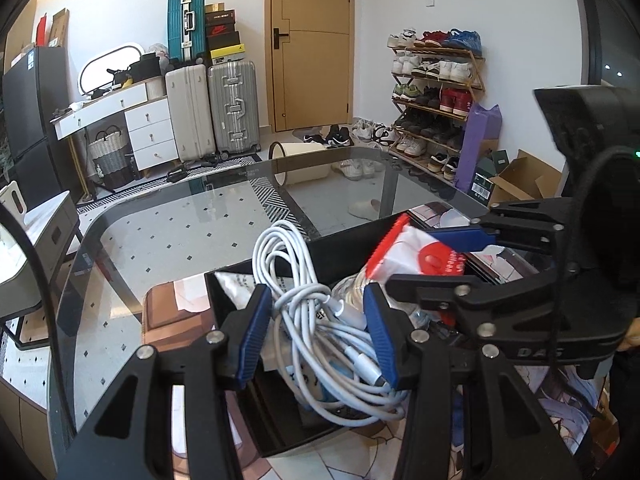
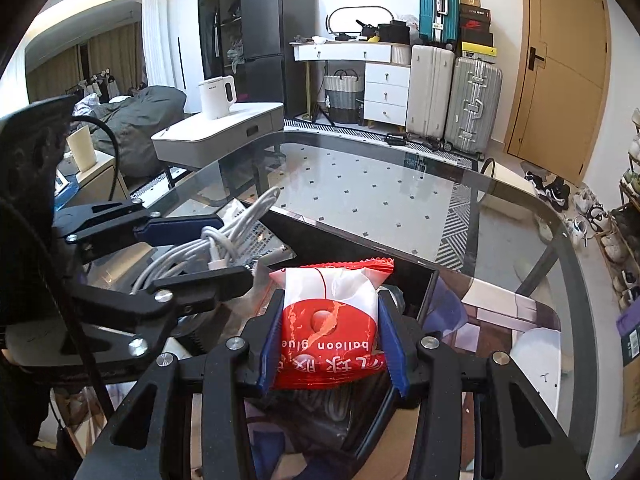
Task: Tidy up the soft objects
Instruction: 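Carry the cable with the left tool while the right tool carries the red bag into the box, then open both tools to release the cable and red bag into the box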
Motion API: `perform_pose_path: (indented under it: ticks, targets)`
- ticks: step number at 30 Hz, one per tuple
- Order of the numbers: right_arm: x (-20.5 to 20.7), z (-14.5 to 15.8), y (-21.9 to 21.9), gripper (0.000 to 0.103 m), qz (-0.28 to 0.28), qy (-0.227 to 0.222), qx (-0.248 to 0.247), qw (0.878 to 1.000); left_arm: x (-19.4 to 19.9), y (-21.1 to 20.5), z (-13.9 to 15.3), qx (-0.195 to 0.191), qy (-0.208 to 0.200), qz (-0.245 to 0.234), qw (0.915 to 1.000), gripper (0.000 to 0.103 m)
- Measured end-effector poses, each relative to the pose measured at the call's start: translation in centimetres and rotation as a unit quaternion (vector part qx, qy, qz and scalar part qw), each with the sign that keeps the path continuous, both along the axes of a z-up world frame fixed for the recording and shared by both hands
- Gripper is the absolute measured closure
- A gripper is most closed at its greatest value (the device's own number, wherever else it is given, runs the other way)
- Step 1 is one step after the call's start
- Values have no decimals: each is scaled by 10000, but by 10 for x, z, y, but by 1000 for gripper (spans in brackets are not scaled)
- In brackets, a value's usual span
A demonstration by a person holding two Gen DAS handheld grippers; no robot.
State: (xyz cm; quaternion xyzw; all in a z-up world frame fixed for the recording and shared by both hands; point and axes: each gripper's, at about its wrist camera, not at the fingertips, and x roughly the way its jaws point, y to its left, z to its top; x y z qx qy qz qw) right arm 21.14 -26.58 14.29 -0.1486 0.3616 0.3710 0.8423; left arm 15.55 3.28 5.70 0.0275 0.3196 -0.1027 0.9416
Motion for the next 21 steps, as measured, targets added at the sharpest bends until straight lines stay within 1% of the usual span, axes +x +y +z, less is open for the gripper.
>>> perform_pose_path:
  ticks: [2,3,4,5,6,7,9,10,13,15,17,18,21]
  targets:
    - [1,0,2,58,20,-46,46,10000,1,-1,0,22,-3,-16,10000,54]
    - [1,0,2,53,-1,-62,56,10000,1,0,1,6,4,-12,10000,54]
    - [2,0,1,51,-43,-86,54,9999,1,1,1,-22,5,4,10000,52]
    - [1,1,-1,45,-96,-120,33,9999,-1,4,2,-49,-18,52,10000,44]
    - [1,2,-4,37,-169,-172,0,9997,-2,5,2,-58,-41,105,9999,39]
    - [-1,3,-8,34,-163,-188,57,9997,-3,7,3,-72,-54,159,9998,35]
    - [-4,6,-16,16,-314,-275,81,9991,-8,12,4,-176,-48,216,9996,35]
    - [-6,7,-19,15,-350,-313,103,9988,-10,13,5,-210,-34,251,9995,33]
    - [-15,11,-31,14,-462,-340,187,9982,-20,18,7,-220,-96,430,9988,16]
    - [-22,12,-36,10,-508,-380,224,9977,-27,21,9,-275,-174,495,9982,11]
    - [-31,14,-41,6,-528,-437,290,9972,-36,24,8,-360,-246,580,9974,3]
    - [-35,15,-43,5,-524,-477,320,9970,-40,25,7,-382,-279,616,9970,3]
    - [-49,16,-47,3,-527,-612,323,9962,-45,28,-2,-286,-224,809,9961,0]
